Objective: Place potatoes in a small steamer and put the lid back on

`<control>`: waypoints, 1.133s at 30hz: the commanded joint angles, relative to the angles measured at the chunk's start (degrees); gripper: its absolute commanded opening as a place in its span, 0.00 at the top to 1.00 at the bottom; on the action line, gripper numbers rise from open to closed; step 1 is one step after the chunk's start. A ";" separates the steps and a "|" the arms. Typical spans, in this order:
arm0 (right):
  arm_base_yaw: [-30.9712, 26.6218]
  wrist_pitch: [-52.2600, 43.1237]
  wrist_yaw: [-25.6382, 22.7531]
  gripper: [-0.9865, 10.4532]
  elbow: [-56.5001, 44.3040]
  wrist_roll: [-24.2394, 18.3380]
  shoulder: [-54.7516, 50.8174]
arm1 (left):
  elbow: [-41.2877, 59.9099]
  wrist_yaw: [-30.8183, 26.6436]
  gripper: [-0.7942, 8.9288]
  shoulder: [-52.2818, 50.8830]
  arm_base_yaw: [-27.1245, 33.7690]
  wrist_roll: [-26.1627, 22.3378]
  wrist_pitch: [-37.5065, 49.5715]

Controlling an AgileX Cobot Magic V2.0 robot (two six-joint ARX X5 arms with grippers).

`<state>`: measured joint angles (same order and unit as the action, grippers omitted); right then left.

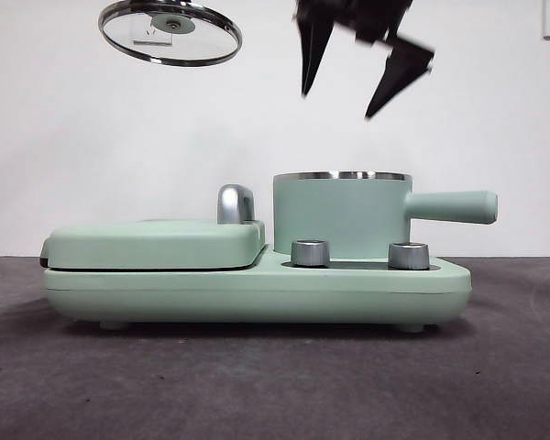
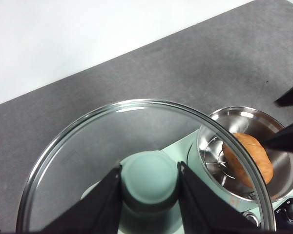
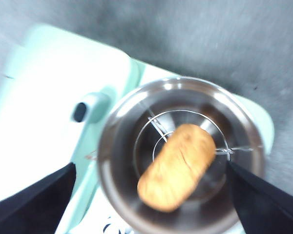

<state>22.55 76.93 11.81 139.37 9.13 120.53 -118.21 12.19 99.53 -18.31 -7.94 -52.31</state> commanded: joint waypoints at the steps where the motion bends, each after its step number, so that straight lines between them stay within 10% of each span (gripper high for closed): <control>1: 0.15 4.70 -1.16 0.49 -0.90 -0.83 -4.61 | -1.92 0.28 0.87 -0.07 -0.52 0.07 0.87; 12: 0.90 4.68 -9.49 0.49 -30.84 -2.49 -33.66 | -1.92 0.31 0.87 -0.04 -3.23 0.04 1.25; 27: 0.90 4.44 -6.19 0.52 -67.36 -2.49 -69.88 | -1.92 0.31 0.89 5.07 -13.70 -1.27 4.94; 34: 0.90 -10.82 -0.28 0.52 -76.59 -0.26 -85.26 | -1.92 0.31 0.89 9.40 -16.22 -2.01 6.86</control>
<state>23.16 68.99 11.03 62.37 7.86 36.25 -118.21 12.25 107.94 -34.13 -9.06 -47.27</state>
